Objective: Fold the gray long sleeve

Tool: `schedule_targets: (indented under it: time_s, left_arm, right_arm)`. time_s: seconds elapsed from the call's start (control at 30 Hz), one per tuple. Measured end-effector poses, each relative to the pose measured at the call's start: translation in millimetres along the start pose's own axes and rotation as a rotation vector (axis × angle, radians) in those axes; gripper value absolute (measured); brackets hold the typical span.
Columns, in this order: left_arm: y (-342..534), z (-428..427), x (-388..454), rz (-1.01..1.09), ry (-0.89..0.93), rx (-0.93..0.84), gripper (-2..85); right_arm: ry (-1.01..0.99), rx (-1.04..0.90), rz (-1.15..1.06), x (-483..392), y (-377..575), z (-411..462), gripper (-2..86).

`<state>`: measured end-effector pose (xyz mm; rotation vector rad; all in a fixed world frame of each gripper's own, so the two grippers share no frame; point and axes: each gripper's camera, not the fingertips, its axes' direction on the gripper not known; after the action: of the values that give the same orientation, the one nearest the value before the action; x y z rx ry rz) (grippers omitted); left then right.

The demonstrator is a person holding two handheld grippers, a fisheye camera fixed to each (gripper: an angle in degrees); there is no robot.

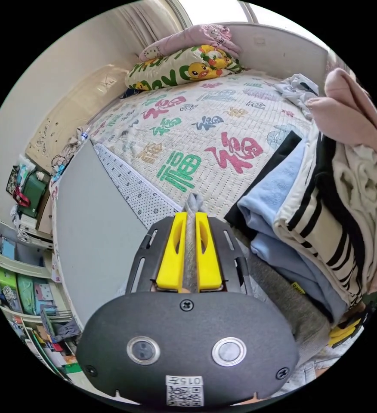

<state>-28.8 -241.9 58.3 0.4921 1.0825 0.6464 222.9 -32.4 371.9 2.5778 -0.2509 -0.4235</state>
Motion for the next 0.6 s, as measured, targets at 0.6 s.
schedule_targets:
  time_s: [0.6]
  left_arm:
    - [241,-156,-79,-0.324,0.314,0.725,2.0]
  right_arm:
    - [-0.005,0.398,-0.112,-92,-39,-123,0.1]
